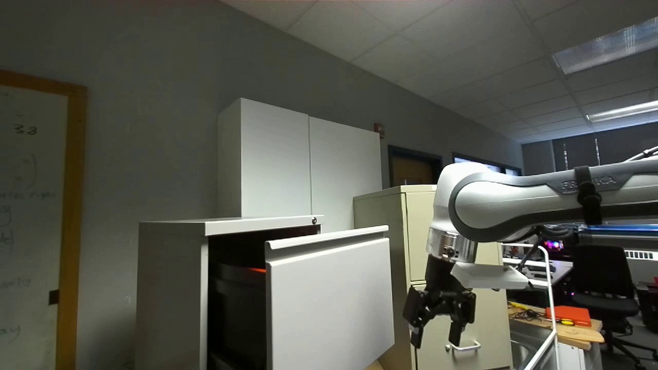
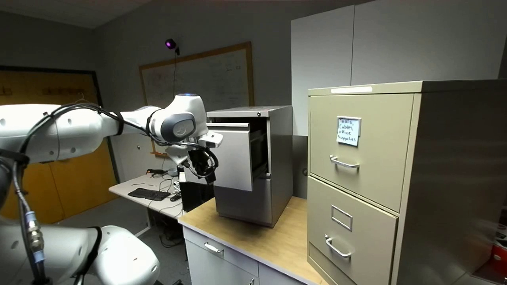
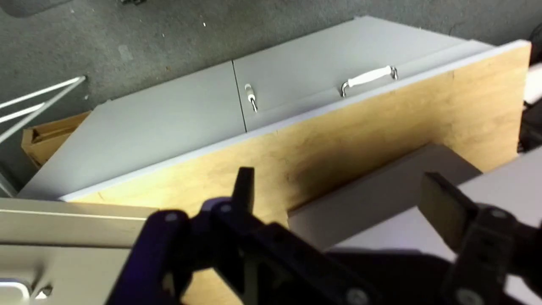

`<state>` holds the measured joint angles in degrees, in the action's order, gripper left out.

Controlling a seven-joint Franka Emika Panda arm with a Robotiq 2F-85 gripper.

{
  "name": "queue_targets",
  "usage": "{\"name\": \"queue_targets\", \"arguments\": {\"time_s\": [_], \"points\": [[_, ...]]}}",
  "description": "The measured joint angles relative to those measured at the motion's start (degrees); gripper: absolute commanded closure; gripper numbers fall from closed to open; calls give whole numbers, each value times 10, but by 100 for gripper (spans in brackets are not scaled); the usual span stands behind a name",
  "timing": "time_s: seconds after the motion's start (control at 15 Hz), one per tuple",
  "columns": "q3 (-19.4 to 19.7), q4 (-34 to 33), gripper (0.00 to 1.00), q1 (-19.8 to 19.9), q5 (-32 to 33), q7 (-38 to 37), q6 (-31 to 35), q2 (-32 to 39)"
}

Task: Close the top drawer of the white file cabinet

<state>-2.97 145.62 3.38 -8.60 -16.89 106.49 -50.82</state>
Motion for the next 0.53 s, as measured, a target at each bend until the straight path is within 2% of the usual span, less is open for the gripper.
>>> {"name": "queue_targets", "arguments": {"time_s": [0.07,0.53], "points": [[-8,-6,25,1,-1,-16,24,-1],[-66,-29,81,15,-2,-99,249,-2]]}}
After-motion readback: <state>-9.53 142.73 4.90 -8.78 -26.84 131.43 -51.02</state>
